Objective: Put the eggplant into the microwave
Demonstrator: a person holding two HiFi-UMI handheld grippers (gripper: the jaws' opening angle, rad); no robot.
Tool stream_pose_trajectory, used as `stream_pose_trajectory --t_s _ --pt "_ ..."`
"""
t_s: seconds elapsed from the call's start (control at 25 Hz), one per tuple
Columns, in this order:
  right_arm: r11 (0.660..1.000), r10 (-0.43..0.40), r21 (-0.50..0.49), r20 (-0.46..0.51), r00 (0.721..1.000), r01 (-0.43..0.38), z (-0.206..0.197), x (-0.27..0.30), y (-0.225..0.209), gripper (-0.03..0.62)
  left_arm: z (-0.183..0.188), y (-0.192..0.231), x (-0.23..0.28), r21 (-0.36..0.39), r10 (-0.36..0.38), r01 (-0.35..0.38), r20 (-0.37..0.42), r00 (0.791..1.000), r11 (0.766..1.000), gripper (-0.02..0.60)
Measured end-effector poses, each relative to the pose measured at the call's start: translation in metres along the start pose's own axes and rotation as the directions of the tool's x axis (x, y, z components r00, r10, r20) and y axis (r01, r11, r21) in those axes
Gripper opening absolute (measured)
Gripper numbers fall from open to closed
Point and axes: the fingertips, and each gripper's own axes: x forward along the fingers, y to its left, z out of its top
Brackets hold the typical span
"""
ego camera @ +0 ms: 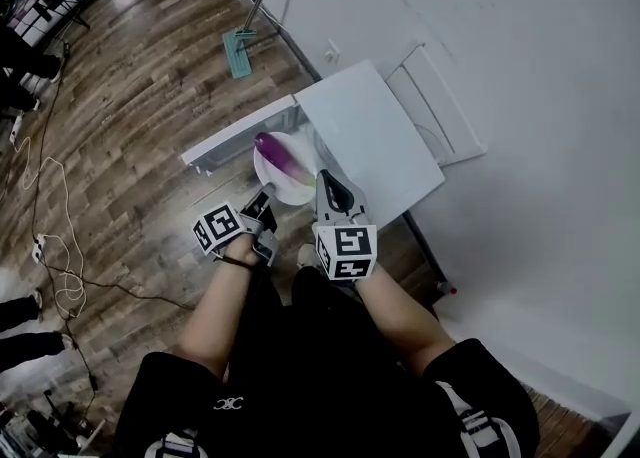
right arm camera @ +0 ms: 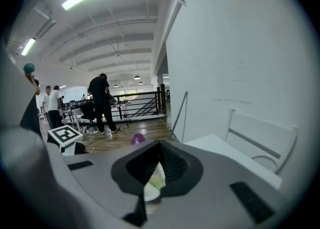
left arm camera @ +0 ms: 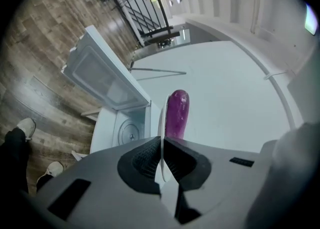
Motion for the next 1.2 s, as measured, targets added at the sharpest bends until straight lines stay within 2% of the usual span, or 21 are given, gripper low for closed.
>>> stream_pose_trajectory --t_s 0.16,0.44,0.64,0.84,1.2 --pt "0.999 -0.042 0.025 -0.049 0.998 0.044 -0.025 0.018 0.008 0.012 0.003 0.036 0.016 0.005 0.017 -0.016 -0.076 0.997 1.0 0.017" --pt "0.996 -0.086 -0.019 -0.08 0.993 0.084 -0.087 0.053 0.016 0.012 -0.002 0.104 0.063 0.013 0.003 0.0 -0.194 0.981 1.0 0.017" --pt "0.99 -0.136 0.022 -0.109 0.985 0.139 -0.132 0.074 0.005 0.012 -0.001 0.141 0.113 0.017 -0.016 0.02 -0.225 0.974 1.0 0.017" --pt "0.985 -0.153 0.056 -0.169 0.974 0.164 -0.177 0.07 -0.005 0.012 -0.013 0.164 0.16 0.026 -0.042 0.05 -0.242 0.969 0.998 0.017" --pt "0.98 -0.172 0.059 -0.23 0.958 0.19 -0.225 0.056 -0.029 0.012 -0.047 0.189 0.224 0.03 -0.069 0.08 -0.274 0.959 0.996 0.017"
